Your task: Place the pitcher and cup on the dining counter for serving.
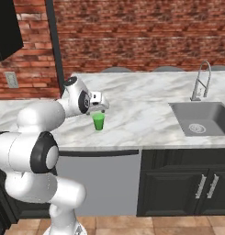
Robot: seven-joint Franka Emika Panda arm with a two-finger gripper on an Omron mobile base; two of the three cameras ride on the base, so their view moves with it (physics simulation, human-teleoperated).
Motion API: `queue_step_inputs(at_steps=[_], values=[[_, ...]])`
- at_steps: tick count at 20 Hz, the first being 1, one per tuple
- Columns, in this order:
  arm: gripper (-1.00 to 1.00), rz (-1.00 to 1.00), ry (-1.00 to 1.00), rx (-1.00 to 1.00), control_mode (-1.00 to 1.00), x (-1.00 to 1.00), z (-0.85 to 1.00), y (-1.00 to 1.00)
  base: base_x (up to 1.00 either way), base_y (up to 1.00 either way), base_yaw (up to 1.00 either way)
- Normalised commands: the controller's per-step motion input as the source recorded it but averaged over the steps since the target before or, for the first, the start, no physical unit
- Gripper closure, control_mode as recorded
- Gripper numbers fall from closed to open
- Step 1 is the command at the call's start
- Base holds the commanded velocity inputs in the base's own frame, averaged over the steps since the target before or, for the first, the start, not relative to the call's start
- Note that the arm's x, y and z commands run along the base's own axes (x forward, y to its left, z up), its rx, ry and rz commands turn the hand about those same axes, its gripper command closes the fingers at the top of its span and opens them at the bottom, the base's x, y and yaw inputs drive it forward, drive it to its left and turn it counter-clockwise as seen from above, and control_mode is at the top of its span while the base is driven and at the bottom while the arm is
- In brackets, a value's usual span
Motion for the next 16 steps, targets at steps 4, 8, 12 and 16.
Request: queue_step_inputs(at_steps=[4, 8, 12, 16], values=[[-1.0, -0.07, 0.13, 0.2, -1.0, 0.27, 0.0, -0.02, 0.0, 0.0, 0.0], [-1.0, 0.0, 0.08, 0.19, -1.0, 0.29, -0.01, -0.04, 0.0, 0.0, 0.0], [-1.0, 0.0, 0.02, 0.11, -1.0, 0.22, -0.21, -0.07, 0.0, 0.0, 0.0], [-1.0, 0.0, 0.0, 0.06, -1.0, 0.12, -0.37, -0.04, 0.0, 0.0, 0.0]])
